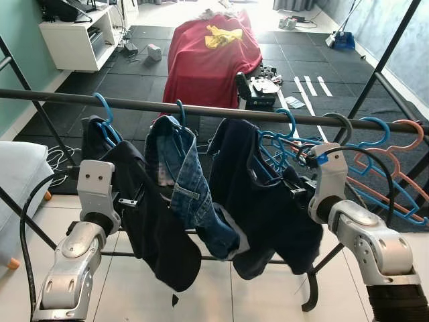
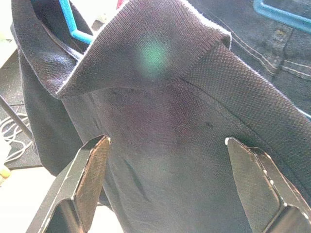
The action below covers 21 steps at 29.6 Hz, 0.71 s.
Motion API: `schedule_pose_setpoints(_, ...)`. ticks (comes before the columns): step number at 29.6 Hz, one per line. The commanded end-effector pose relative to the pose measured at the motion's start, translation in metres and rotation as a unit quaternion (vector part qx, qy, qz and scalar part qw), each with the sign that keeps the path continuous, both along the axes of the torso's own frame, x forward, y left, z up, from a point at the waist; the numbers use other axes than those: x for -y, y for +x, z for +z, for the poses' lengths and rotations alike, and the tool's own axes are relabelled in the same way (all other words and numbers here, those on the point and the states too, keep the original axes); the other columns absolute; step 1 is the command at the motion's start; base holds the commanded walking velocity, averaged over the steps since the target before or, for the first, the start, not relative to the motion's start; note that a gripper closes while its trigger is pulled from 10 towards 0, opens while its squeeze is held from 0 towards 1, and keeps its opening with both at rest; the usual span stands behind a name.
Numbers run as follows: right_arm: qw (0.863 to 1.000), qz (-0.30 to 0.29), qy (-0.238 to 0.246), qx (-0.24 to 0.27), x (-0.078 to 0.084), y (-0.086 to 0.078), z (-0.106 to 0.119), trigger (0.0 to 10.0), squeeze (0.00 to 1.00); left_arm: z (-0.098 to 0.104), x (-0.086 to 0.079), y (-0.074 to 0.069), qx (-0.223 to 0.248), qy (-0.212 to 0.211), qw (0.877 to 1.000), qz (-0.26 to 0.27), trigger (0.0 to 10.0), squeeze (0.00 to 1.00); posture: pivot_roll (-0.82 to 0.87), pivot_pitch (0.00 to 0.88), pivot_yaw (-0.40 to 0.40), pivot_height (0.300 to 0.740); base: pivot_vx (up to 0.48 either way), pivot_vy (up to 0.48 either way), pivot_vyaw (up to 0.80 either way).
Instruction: Hang hanger
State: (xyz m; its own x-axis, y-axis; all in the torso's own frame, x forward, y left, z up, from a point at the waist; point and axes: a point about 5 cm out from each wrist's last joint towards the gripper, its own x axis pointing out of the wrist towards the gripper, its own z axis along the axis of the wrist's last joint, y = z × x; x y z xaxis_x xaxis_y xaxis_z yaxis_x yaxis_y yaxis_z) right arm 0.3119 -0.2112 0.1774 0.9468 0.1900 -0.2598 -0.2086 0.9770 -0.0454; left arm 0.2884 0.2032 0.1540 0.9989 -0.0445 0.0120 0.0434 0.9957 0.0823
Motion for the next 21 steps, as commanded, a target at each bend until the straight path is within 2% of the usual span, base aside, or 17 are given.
schedule_pose_setpoints(1, 1.0, -0.006, -0.014, 0.01, 0.007, -0.003, 0.003, 0.0, 0.0, -0.001, 0.0, 0.001, -0.006, 0.01, 1.0, 0.001, 10.0, 0.0, -0.05, 0.135, -0.029, 0.74, 0.0, 0.0, 0.0)
schedule_pose_setpoints(11, 0.998, 0.02, -0.009, 0.058, 0.014, -0.011, 0.021, 0.0, 0.0, -0.001, 0.005, 0.004, -0.006, -0.004, 1.0, -0.004, 10.0, 0.0, -0.06, 0.13, -0.031, 0.74, 0.0, 0.0, 0.0)
schedule_pose_setpoints(13, 0.996, 0.03, -0.011, 0.081, 0.02, -0.018, 0.033, 0.0, 0.0, -0.002, 0.008, 0.004, -0.01, -0.012, 1.0, -0.012, 10.0, 0.0, -0.06, 0.128, -0.03, 0.74, 0.0, 0.0, 0.0)
schedule_pose_setpoints(16, 0.995, 0.034, -0.013, 0.088, 0.022, -0.021, 0.037, 0.0, 0.0, -0.002, 0.009, 0.005, -0.011, -0.013, 1.0, -0.014, 10.0, 0.0, -0.06, 0.128, -0.03, 0.74, 0.0, 0.0, 0.0)
schedule_pose_setpoints(20, 0.992, 0.074, -0.007, 0.103, 0.017, -0.032, 0.047, 0.0, 0.0, -0.005, 0.009, 0.006, -0.021, -0.013, 1.0, -0.014, 10.0, 0.0, -0.08, 0.126, -0.029, 0.74, -0.131, 0.0, 0.0)
schedule_pose_setpoints(21, 0.989, 0.105, -0.007, 0.105, 0.012, -0.04, 0.05, 0.0, 0.0, -0.006, 0.008, 0.007, -0.024, -0.012, 1.0, -0.014, 10.0, 0.0, -0.08, 0.123, -0.028, 0.74, -0.3, 0.0, 0.0)
